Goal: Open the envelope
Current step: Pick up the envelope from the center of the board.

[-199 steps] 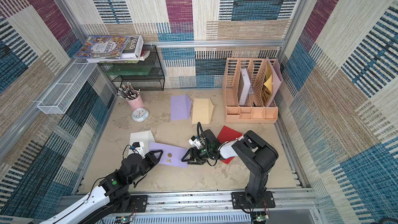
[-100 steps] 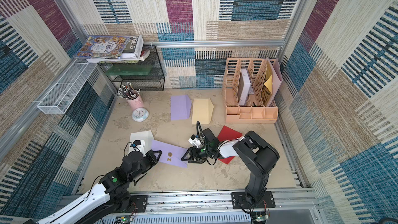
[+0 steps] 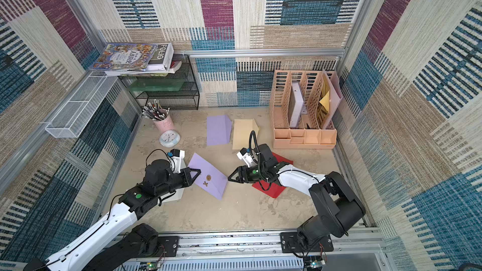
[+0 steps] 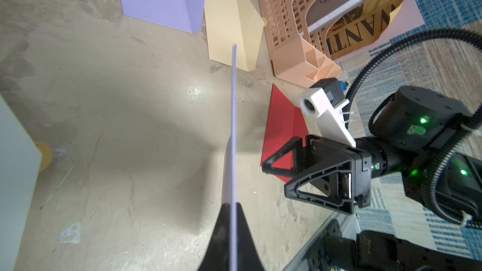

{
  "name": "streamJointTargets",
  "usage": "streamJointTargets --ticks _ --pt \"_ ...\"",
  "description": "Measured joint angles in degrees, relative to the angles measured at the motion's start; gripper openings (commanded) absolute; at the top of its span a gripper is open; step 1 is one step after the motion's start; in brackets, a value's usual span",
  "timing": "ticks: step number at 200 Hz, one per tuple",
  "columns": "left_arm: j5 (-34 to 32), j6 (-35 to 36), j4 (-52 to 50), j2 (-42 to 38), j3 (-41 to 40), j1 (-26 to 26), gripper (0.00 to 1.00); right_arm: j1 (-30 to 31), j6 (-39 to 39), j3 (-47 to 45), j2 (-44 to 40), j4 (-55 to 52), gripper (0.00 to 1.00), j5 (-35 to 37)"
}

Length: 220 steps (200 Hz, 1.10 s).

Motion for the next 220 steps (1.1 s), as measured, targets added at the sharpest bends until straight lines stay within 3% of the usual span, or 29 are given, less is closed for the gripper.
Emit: streamJointTargets --ticks 20,57,116,144,186,220 --pt "4.39 0.94 2.34 0.66 0.09 1.22 0.00 -0.46 -0.28 -1.16 -1.84 0.44 0.68 -0.46" --pt "3.80 -2.71 10.08 -3.89 -5.27 4.44 0.00 -0.79 5.25 -7.56 -6.51 9.14 0.68 -0.83" --pt "-8.39 -13.94 26.69 -5.73 -13.88 4.79 0.00 3.32 28.00 -16.85 -7.48 38.45 0.72 8.17" --pt "-13.81 -16.41 37.75 0.66 -11.52 4.79 0.00 6.99 35.89 -12.07 -2.38 48.46 0.69 12.87" --pt "-15.37 -20.74 52.52 12.79 -4.90 4.44 0.00 9.11 46.82 -4.76 10.84 64.24 0.64 15.13" --pt "-15.85 -23.30 56.96 14.95 -3.78 3.37 0.00 10.36 56.52 -0.46 22.10 78.62 0.60 17.05"
